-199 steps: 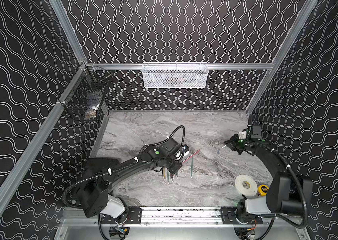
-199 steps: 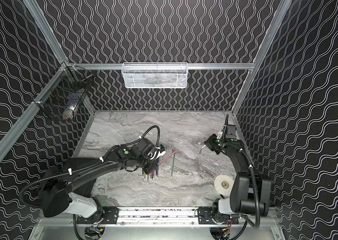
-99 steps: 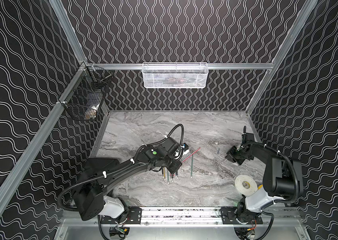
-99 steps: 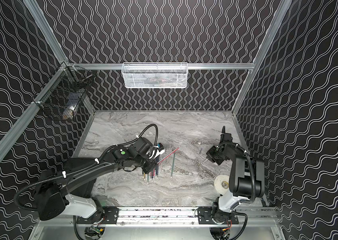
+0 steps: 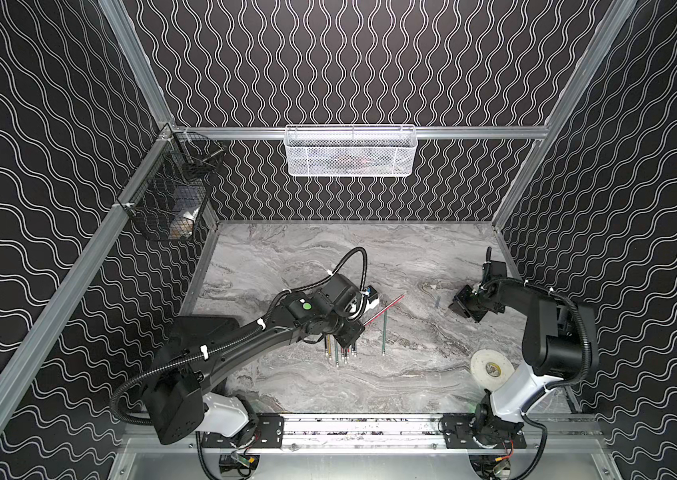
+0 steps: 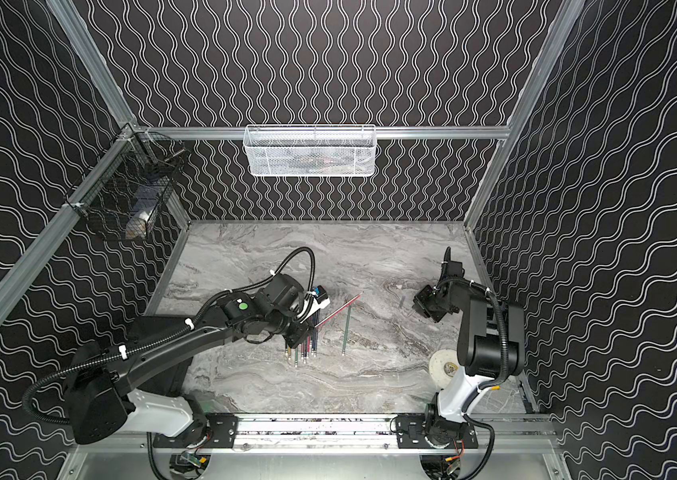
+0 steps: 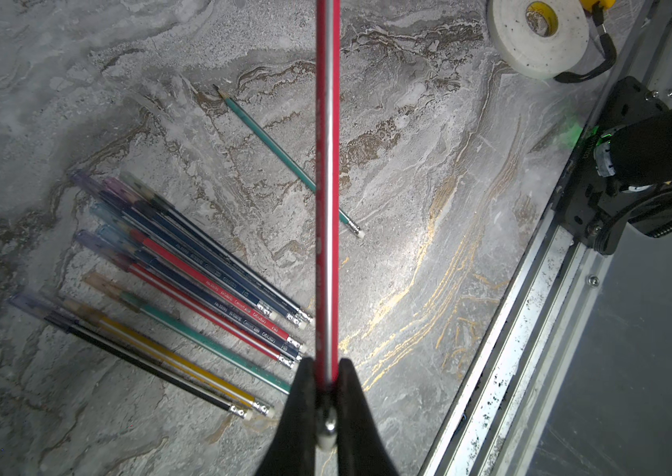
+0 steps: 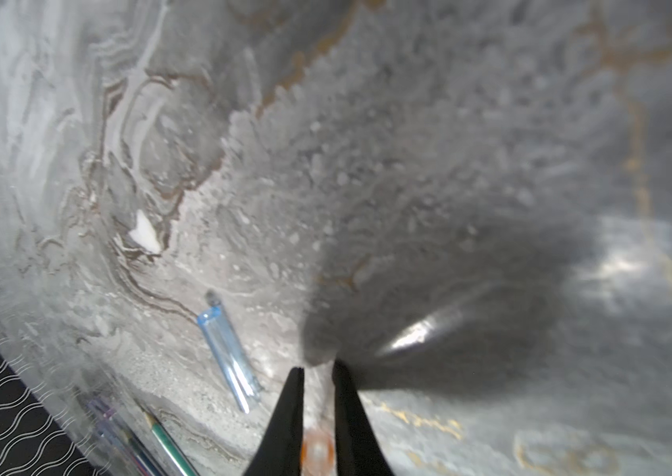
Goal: Remove the protective cover of the pencils
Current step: Place the protective sleeve at the center of the board.
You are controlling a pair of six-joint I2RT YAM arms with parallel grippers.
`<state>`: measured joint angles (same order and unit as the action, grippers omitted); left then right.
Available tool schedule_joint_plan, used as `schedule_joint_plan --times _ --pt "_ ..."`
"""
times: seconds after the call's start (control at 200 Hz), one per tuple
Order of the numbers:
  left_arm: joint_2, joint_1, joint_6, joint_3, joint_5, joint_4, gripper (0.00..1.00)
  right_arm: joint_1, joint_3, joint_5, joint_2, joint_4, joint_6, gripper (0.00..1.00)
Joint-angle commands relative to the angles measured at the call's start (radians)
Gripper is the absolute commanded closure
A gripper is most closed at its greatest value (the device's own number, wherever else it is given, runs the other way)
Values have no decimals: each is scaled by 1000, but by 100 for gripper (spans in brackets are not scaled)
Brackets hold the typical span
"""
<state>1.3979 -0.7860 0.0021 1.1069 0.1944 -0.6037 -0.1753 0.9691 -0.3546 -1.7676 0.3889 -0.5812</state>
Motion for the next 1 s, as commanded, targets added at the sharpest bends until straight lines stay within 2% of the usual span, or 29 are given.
schedule_joint_plan --times 0.0,0.395,0.5,0.66,0.841,0.996 --pt "-3 -2 18 8 6 -18 100 2 -2 30 -31 -43 -16 82" --pt "10 -9 5 2 -11 -8 100 3 15 18 -44 -48 -16 81" --pt "11 -9 -24 -12 -17 18 100 3 18 1 -36 -53 -15 75" --pt "21 -9 -159 -51 -53 90 100 3 31 -4 0 -50 -9 67" --pt "24 -10 -292 -117 -62 173 100 3 16 -11 57 -51 -10 67" --pt "71 -10 -444 -132 -135 200 100 4 -30 -28 171 -58 -25 67"
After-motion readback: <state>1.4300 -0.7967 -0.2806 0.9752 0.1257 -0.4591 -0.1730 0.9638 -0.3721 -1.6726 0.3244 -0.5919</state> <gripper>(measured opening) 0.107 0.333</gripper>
